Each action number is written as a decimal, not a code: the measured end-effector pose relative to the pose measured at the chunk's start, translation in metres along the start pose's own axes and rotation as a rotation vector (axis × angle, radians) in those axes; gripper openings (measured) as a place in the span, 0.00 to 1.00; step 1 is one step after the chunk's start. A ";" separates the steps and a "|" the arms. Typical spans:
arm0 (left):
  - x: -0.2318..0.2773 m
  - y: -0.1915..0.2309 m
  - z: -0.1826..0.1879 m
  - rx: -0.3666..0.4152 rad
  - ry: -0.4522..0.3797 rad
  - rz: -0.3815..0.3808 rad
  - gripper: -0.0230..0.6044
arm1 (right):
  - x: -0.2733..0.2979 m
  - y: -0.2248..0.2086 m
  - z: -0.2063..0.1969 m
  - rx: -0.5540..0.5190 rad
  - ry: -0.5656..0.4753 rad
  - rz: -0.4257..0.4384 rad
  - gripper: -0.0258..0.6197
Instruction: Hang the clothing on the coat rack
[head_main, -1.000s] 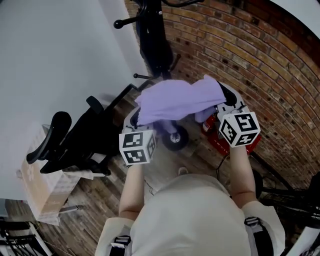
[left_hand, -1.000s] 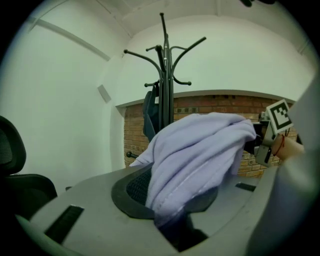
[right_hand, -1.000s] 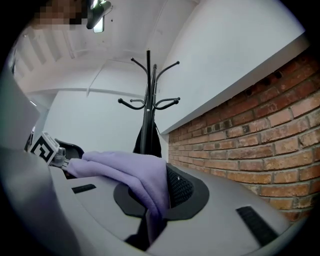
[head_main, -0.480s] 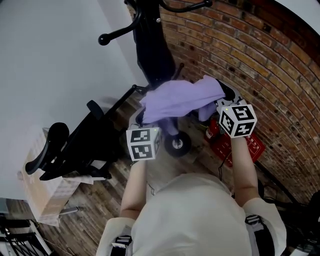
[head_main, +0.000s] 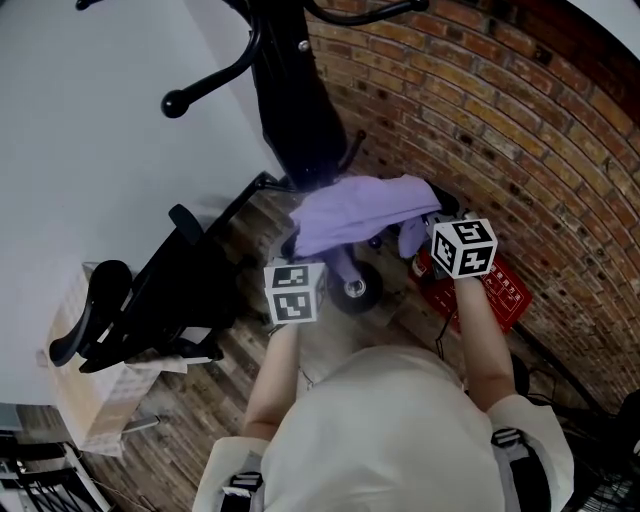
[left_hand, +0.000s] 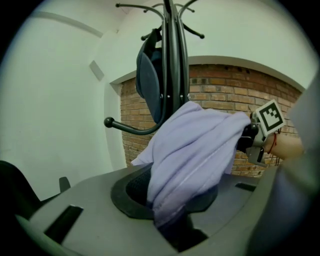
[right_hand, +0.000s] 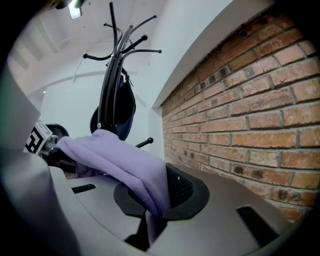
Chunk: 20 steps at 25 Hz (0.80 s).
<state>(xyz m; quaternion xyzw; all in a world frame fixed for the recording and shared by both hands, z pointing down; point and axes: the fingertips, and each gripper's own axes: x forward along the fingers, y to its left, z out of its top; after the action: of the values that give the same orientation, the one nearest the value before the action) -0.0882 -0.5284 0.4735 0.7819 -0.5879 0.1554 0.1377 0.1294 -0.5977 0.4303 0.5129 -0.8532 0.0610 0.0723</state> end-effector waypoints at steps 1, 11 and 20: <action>0.002 -0.001 -0.003 -0.005 0.004 -0.007 0.18 | 0.002 0.000 -0.007 0.006 0.008 0.001 0.07; 0.023 -0.022 -0.037 -0.069 0.018 -0.117 0.20 | 0.011 0.038 -0.091 0.076 0.108 0.090 0.07; 0.032 -0.046 -0.050 -0.054 -0.010 -0.176 0.24 | 0.015 0.090 -0.128 0.084 0.132 0.175 0.07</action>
<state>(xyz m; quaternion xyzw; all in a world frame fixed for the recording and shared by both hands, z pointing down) -0.0398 -0.5241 0.5306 0.8273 -0.5216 0.1228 0.1689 0.0502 -0.5460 0.5565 0.4338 -0.8848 0.1366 0.1013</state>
